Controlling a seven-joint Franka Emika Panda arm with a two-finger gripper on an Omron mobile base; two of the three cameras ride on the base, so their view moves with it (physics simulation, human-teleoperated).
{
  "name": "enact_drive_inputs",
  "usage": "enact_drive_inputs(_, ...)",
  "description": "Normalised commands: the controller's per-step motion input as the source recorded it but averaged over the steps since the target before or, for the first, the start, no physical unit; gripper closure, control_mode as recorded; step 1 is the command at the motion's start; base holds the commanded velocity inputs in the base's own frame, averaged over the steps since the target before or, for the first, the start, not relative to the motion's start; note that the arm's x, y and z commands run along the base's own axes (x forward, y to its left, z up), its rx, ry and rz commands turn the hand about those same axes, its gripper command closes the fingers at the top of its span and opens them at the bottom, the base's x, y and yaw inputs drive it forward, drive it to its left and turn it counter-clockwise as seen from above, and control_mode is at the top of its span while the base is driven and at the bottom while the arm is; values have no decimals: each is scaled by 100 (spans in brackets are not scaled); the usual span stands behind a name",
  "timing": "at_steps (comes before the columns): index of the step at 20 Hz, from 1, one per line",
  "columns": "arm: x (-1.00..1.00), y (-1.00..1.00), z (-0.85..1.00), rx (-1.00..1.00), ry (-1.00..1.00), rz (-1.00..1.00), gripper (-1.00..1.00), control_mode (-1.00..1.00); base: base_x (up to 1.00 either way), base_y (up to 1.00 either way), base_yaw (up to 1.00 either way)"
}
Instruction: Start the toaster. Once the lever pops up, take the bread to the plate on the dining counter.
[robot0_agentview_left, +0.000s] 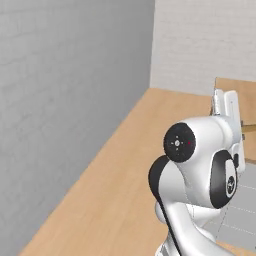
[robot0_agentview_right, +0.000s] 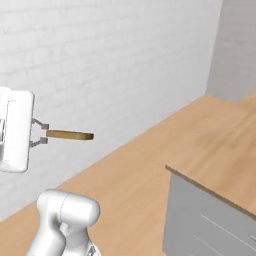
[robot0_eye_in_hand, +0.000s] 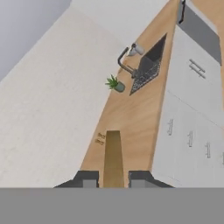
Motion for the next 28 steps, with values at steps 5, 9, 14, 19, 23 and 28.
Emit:
enact_drive_inputs(5, 0, 0, 0, 0, 0, 0, 100, 100, 73, 97, -44)
enact_drive_inputs(9, 0, 0, 0, 0, 0, 0, 100, 100, 70, 89, -44)
enact_drive_inputs(14, 0, 0, 0, 0, 0, 0, 100, 100, 75, 80, -45)
enact_drive_inputs(19, 0, 0, 0, 0, 0, 0, 100, 100, 96, 55, -43)
enact_drive_inputs(23, 0, 0, 0, 0, 0, 0, 100, 100, 100, 20, -40)
enact_drive_inputs(28, 0, 0, 0, 0, 0, 0, 100, 100, 100, 14, -33)
